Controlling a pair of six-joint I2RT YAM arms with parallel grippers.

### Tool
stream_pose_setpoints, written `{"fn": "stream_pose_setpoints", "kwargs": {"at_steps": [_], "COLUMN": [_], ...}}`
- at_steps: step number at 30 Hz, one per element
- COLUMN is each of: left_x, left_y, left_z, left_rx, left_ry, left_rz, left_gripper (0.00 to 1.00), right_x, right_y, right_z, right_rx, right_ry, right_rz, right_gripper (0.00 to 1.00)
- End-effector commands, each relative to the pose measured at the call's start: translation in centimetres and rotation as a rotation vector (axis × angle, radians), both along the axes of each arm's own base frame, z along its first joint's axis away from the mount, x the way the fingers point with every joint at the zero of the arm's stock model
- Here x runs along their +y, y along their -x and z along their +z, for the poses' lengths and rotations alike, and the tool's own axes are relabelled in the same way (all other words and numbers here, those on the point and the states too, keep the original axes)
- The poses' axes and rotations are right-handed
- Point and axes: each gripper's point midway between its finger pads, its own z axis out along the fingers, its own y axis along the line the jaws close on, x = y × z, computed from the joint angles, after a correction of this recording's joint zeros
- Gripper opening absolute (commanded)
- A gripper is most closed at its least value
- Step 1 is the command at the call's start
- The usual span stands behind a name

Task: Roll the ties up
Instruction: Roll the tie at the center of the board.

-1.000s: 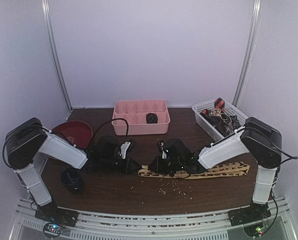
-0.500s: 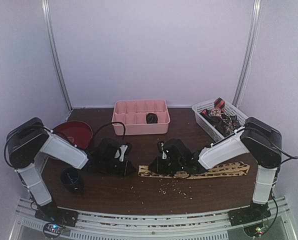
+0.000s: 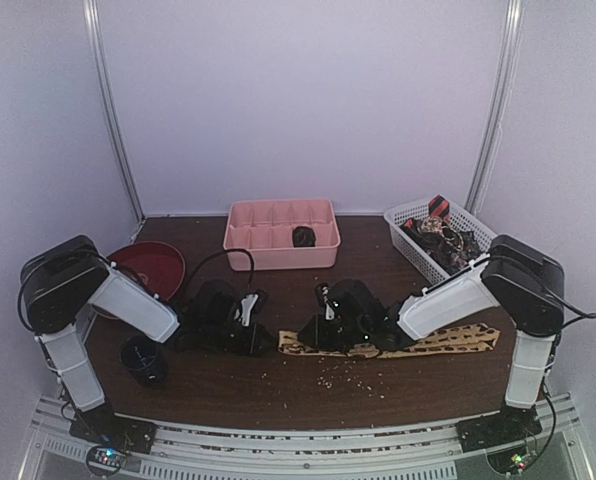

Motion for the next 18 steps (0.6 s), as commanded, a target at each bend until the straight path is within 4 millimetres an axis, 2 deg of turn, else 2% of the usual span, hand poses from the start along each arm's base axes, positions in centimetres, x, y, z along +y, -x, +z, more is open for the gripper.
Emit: {"fn": "stream_pose_setpoints", "kwargs": {"at_steps": [1, 9, 18], "left_x": [-1.1, -1.7, -2.7], "left_y": [0.2, -0.2, -0.1], "left_z": [1.3, 2.7, 3.4], "left_rx": [0.003, -0.017, -0.033], "left_ry": [0.087, 0.115, 0.113], "left_rz": [-0.023, -0.028, -0.048], "left_gripper": [0.0, 0.0, 0.0], "right_x": [-0.8, -0.6, -0.9], "right_y": [0.7, 0.8, 1.1], "right_z": [-0.3, 0.4, 0.5], "right_rx": [-0.003, -0.02, -0.023], "right_ry": [0.028, 0.006, -0.008], "right_rz": [0.003, 0.016, 0.026], "right_gripper": [0.16, 0.16, 0.16]}}
